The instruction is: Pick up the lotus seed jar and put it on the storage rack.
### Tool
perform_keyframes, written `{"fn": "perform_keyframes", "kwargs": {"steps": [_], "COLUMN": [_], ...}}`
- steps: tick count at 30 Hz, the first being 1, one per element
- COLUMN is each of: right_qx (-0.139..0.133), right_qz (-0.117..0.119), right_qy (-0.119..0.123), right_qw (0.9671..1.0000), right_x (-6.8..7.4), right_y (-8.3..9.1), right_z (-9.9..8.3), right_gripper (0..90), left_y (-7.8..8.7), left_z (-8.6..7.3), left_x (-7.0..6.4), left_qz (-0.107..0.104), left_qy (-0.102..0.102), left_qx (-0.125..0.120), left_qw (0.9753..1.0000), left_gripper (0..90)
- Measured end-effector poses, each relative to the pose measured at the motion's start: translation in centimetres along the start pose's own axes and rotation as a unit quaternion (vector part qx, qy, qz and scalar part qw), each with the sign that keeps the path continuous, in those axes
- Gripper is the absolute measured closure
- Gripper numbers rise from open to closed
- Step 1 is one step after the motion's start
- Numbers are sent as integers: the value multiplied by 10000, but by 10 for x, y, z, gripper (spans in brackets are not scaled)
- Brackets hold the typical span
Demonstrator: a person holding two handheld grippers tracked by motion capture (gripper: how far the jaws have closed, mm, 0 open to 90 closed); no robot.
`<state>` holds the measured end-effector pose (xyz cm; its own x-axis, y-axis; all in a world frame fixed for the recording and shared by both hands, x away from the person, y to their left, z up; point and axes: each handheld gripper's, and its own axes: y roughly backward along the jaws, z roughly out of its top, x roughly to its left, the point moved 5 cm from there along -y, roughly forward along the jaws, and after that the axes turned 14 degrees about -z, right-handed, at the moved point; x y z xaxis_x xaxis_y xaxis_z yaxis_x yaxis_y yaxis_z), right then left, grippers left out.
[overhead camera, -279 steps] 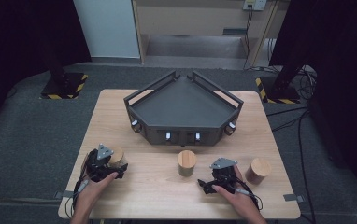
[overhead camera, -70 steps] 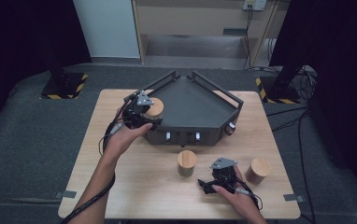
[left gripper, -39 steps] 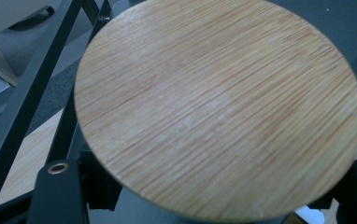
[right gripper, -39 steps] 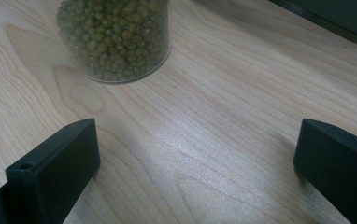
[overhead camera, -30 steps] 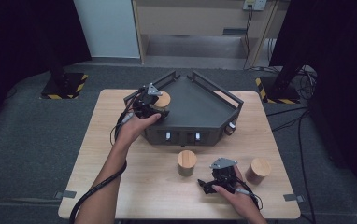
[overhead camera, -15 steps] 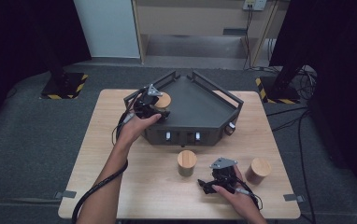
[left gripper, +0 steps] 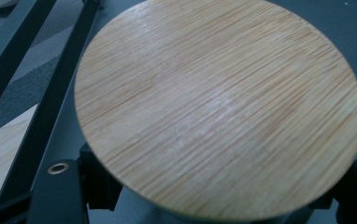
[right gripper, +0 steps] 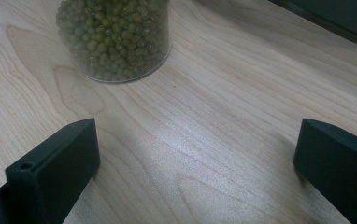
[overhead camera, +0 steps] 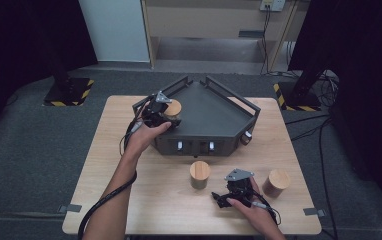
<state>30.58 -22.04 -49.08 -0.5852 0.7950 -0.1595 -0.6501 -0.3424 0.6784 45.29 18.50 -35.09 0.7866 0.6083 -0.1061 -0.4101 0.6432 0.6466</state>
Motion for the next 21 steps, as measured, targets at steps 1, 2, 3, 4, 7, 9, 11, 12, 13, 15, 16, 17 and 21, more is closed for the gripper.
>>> {"fn": "perform_keyframes", "kwargs": {"steps": [1,2,3,4,7,9,11,12,13,15,16,17,21], "right_qx": [1,1,0,0,-1,-1,0,0,0,-2,-2,-3,-3], "right_qz": [0,-1,-2,-1,-2,-2,-2,-3,-3,-5,-5,-5,-6], "right_qy": [-1,-2,-2,-3,-1,-3,-4,-4,-4,-3,-4,-4,-5], "right_qw": [10000,10000,10000,10000,10000,10000,10000,10000,10000,10000,10000,10000,10000], "right_x": [0,0,0,0,0,0,0,0,0,0,0,0,0], "right_y": [0,0,0,0,0,0,0,0,0,0,0,0,0], "right_z": [0,0,0,0,0,0,0,0,0,0,0,0,0], "right_gripper": [7,7,7,7,7,7,7,7,7,7,7,7,7], "left_y": [0,0,0,0,-1,-1,-1,-1,-1,0,0,0,0], "left_z": [0,0,0,0,1,1,0,0,0,-1,-1,-1,-3], "left_x": [1,2,3,4,6,7,7,8,8,10,11,11,12], "left_qz": [-23,-35,-62,-108,-216,-241,-244,-255,-255,-305,-319,-319,-341], "left_qy": [19,33,55,84,116,130,128,125,125,108,107,107,87], "left_qx": [1,2,2,4,9,-2,-7,-13,-13,-24,-28,-28,-69], "left_qw": [10000,10000,10000,9999,9997,9996,9996,9996,9996,9995,9994,9994,9994], "left_gripper": [244,244,244,244,243,243,244,243,243,243,243,243,242]}}
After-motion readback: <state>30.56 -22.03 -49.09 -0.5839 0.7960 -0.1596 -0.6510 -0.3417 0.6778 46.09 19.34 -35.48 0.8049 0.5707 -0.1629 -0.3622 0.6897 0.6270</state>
